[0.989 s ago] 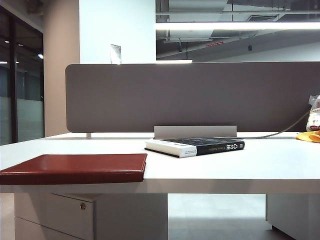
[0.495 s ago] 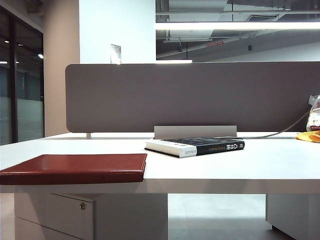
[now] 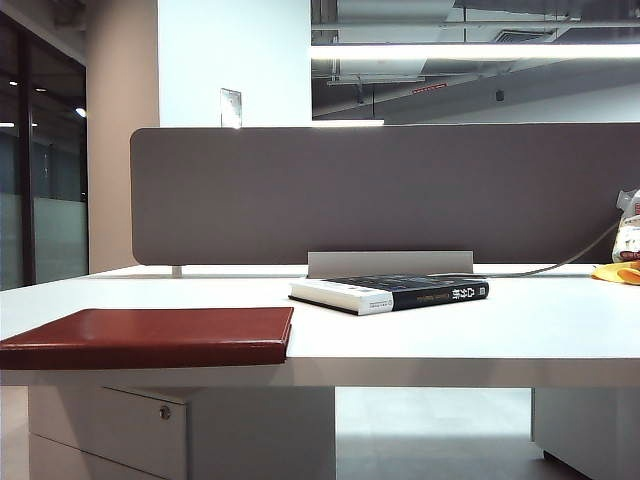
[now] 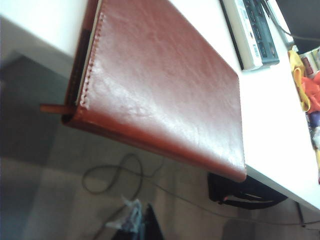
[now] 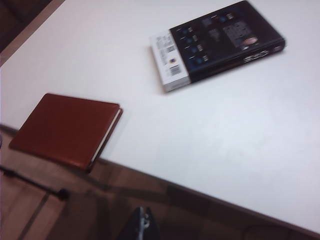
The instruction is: Pick up the red book and place it on top of the black book.
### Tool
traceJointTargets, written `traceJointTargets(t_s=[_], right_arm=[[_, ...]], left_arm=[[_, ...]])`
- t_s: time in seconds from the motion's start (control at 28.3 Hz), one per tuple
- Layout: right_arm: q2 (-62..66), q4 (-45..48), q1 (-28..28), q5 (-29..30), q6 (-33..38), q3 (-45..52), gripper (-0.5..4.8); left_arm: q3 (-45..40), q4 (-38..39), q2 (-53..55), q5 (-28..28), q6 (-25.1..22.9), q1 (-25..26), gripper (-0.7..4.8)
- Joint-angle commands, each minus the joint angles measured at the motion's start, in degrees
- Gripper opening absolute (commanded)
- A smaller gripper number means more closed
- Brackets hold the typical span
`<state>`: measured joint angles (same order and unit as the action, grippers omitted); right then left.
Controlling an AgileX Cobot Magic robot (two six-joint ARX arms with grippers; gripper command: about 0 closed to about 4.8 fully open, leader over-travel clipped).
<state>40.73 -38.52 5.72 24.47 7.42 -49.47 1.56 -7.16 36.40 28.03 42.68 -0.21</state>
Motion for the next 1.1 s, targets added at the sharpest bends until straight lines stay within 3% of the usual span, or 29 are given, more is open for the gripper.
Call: traceJointTargets(t_s=[0.04, 0.11, 0.42, 0.6, 1.1], right_arm=[[0.42, 0.2, 1.99, -0.42, -0.2, -0.2, -0.06], [0.81, 0.2, 3.13, -0.52, -0.17, -0.2, -0.06], [1.84, -0.07, 4.28, -0.55, -0.17, -0.2, -0.06], [1.92, -0.28, 4.26, -0.55, -0.2, -0.2, -0.06], [1.92, -1.36, 4.26, -0.57, -0.31, -0.17, -0.06]], left_arm=[[2.01, -3.72, 4.0, 1.03, 4.17, 0.04, 0.78], [3.08, -5.27, 6.67, 1.9, 5.66, 0.04, 1.25], [7.78, -7.87, 19.85, 4.9, 7.3, 0.0, 1.28], [8.35, -10.58, 25.77, 7.21, 8.39, 0.0, 2.47], [8.35, -17.97, 34.75, 8.22, 11.39, 0.11, 2.51]])
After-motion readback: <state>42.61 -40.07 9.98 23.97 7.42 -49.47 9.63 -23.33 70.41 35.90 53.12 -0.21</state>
